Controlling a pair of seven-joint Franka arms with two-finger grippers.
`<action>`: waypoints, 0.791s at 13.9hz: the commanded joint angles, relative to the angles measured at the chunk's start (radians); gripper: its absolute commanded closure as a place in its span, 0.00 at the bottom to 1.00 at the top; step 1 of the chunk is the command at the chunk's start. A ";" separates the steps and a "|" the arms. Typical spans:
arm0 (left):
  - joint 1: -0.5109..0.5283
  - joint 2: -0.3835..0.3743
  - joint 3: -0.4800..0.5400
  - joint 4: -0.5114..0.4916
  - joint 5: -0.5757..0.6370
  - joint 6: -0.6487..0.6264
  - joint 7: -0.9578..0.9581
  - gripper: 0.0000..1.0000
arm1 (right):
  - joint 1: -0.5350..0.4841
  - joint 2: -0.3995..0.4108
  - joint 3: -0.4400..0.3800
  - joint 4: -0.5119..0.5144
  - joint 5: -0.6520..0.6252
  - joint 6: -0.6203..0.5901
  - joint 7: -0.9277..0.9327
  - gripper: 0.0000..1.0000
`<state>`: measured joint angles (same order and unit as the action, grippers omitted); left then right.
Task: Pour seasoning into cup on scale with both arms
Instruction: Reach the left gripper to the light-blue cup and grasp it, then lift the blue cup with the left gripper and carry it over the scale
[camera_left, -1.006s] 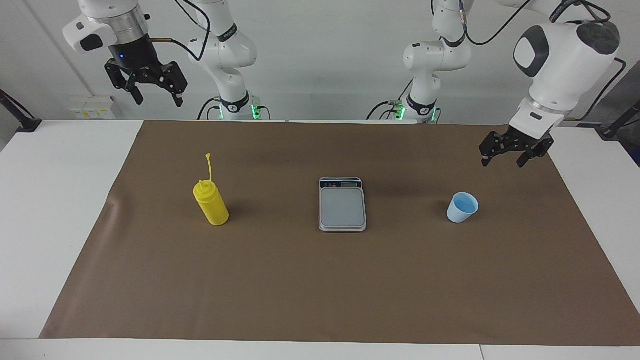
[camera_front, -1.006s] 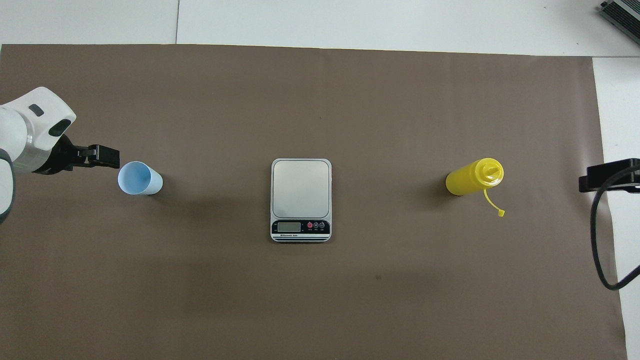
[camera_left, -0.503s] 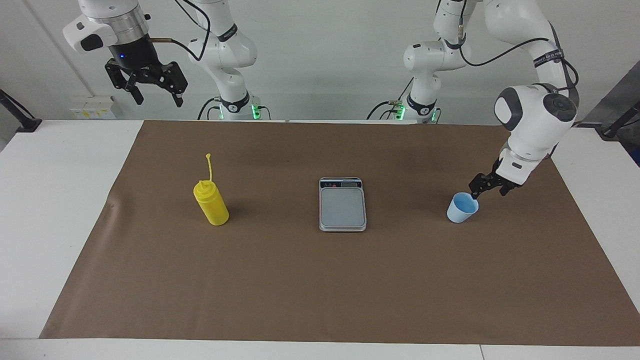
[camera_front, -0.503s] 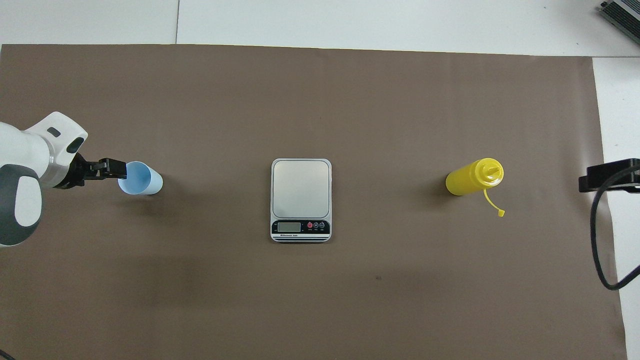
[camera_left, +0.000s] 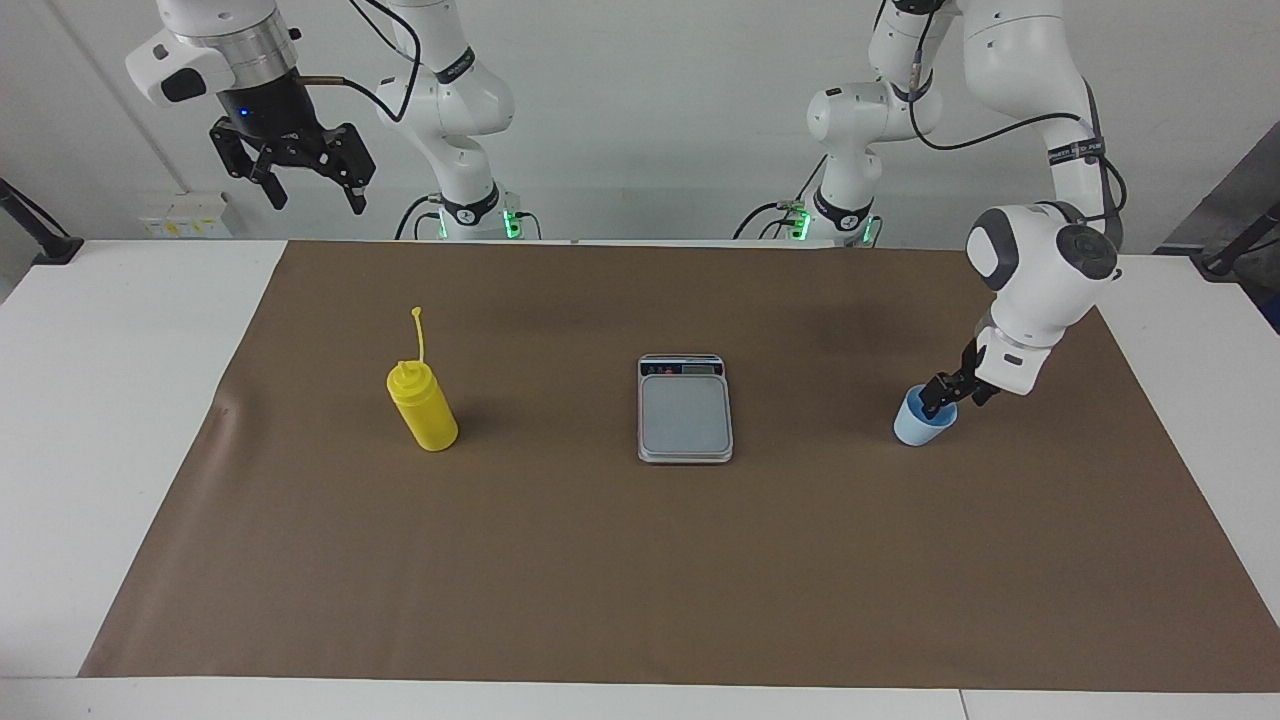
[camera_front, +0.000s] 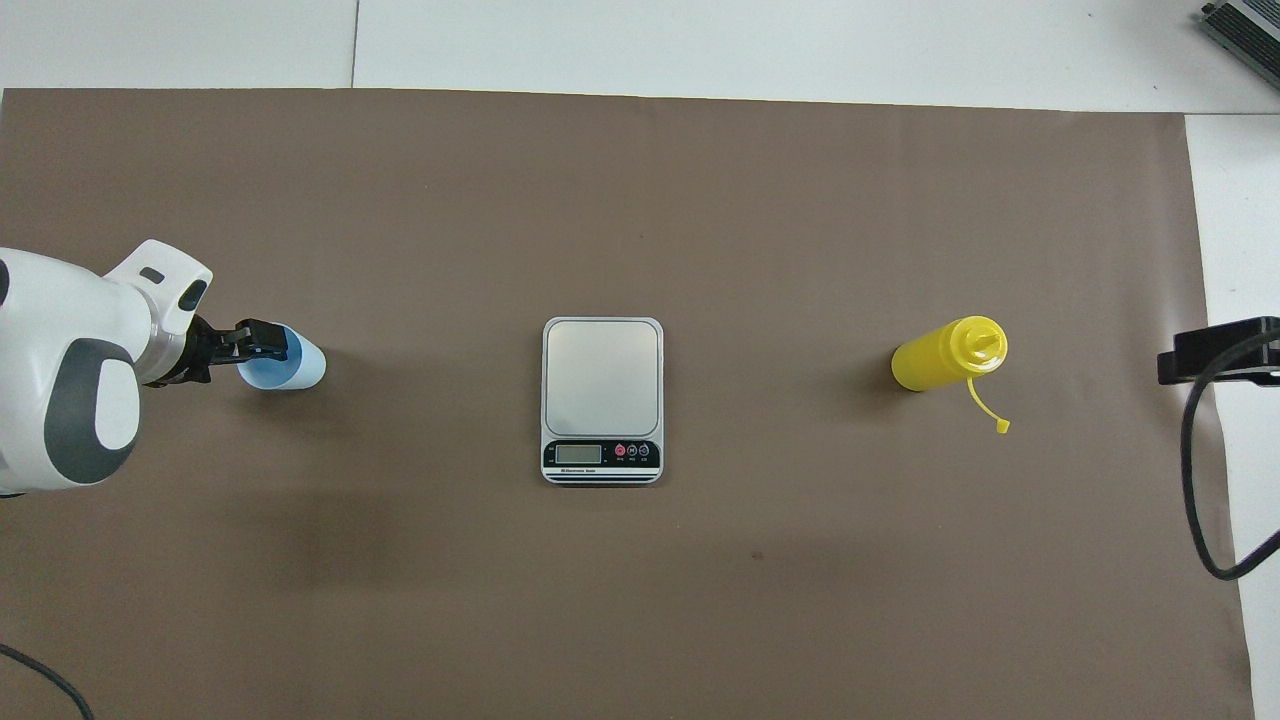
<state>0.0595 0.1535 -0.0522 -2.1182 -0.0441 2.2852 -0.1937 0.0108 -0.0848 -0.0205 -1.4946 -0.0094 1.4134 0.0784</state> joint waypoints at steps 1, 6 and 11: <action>-0.010 0.001 0.002 -0.003 -0.016 0.010 -0.044 0.40 | -0.003 -0.018 -0.004 -0.021 0.017 -0.004 -0.025 0.00; -0.023 0.004 0.002 0.007 -0.014 -0.006 -0.026 1.00 | -0.003 -0.018 -0.002 -0.021 0.019 -0.004 -0.025 0.00; -0.053 0.037 0.002 0.165 -0.005 -0.131 -0.019 1.00 | -0.003 -0.018 -0.004 -0.021 0.019 -0.004 -0.025 0.00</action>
<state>0.0436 0.1628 -0.0623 -2.0691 -0.0446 2.2476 -0.2163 0.0108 -0.0848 -0.0205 -1.4946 -0.0094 1.4134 0.0784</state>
